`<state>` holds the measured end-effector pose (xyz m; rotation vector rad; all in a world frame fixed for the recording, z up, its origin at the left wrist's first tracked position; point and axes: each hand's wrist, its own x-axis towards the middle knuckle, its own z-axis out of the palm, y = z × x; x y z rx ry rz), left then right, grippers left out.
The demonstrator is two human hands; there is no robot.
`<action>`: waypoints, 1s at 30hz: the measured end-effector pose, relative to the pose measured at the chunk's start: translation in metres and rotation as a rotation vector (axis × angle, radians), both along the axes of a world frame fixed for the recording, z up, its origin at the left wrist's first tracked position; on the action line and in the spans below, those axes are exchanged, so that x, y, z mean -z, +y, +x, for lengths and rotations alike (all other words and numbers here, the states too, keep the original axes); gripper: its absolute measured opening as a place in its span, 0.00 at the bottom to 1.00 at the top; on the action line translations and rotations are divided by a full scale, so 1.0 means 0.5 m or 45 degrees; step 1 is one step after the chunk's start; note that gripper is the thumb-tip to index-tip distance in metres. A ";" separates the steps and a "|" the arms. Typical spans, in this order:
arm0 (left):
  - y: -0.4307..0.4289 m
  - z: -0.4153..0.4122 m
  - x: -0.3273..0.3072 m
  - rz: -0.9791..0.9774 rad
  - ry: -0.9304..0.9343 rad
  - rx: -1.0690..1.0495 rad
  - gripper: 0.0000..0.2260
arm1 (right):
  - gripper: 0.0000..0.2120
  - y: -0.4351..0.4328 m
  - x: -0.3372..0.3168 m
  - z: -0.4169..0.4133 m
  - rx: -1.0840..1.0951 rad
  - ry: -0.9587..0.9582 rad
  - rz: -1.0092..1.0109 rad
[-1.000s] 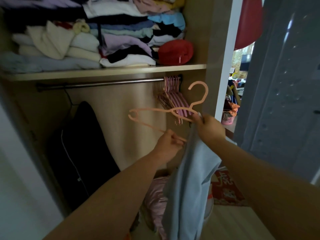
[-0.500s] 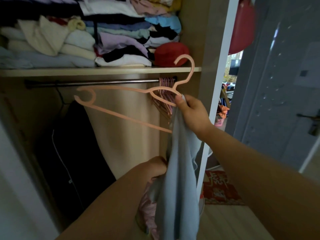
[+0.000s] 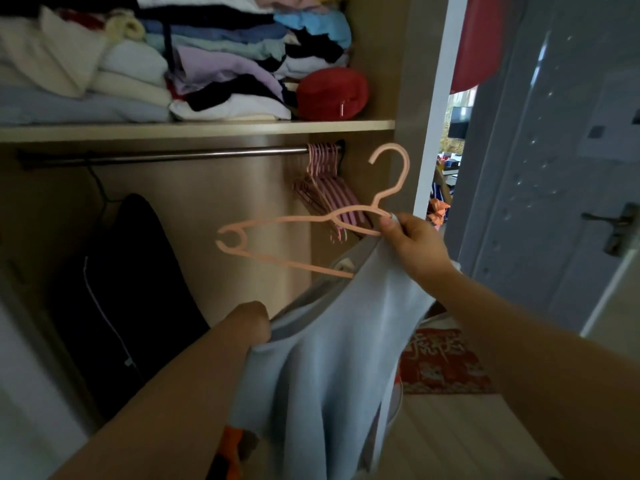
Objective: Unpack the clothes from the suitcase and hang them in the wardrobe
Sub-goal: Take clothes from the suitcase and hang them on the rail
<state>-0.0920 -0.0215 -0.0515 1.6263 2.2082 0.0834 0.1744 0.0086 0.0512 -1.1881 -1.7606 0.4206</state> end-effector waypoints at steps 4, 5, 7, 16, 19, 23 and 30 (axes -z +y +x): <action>-0.008 -0.029 -0.027 -0.168 -0.073 -0.009 0.12 | 0.17 0.016 0.038 0.026 0.145 -0.129 -0.010; -0.004 -0.034 -0.032 -0.178 -0.161 -0.043 0.11 | 0.16 0.018 0.042 0.027 0.150 -0.137 -0.010; 0.001 -0.040 -0.048 -0.097 -0.459 -0.158 0.08 | 0.16 0.024 0.043 0.025 0.128 -0.133 -0.011; 0.000 -0.075 -0.084 -0.535 -0.401 -0.195 0.05 | 0.19 0.034 0.032 0.022 0.132 -0.182 0.072; -0.001 -0.062 -0.107 -0.284 -0.369 -0.138 0.12 | 0.19 0.035 0.036 0.021 0.120 -0.170 0.059; 0.005 -0.040 -0.115 0.379 -0.843 -0.531 0.10 | 0.18 0.034 0.030 0.020 0.111 -0.165 0.055; -0.016 0.058 -0.115 0.028 -0.919 -0.234 0.03 | 0.17 0.013 0.013 -0.031 -0.139 -0.140 0.072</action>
